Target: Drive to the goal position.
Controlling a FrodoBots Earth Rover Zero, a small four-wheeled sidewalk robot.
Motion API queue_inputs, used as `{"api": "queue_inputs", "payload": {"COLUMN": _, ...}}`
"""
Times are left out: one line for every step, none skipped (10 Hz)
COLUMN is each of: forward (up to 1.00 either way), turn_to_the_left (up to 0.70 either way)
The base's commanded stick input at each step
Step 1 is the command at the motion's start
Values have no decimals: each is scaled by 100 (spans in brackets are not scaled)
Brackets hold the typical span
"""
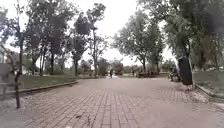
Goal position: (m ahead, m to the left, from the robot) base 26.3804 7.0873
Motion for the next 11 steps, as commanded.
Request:
{"api": "queue_inputs", "payload": {"forward": 85, "turn_to_the_left": 1}}
{"api": "queue_inputs", "payload": {"forward": 85, "turn_to_the_left": 1}}
{"api": "queue_inputs", "payload": {"forward": 85, "turn_to_the_left": 1}}
{"api": "queue_inputs", "payload": {"forward": 85, "turn_to_the_left": 1}}
{"api": "queue_inputs", "payload": {"forward": 99, "turn_to_the_left": 1}}
{"api": "queue_inputs", "payload": {"forward": 100, "turn_to_the_left": 14}}
{"api": "queue_inputs", "payload": {"forward": 100, "turn_to_the_left": 1}}
{"api": "queue_inputs", "payload": {"forward": 100, "turn_to_the_left": 1}}
{"api": "queue_inputs", "payload": {"forward": 100, "turn_to_the_left": 1}}
{"api": "queue_inputs", "payload": {"forward": 100, "turn_to_the_left": 1}}
{"api": "queue_inputs", "payload": {"forward": 100, "turn_to_the_left": 1}}
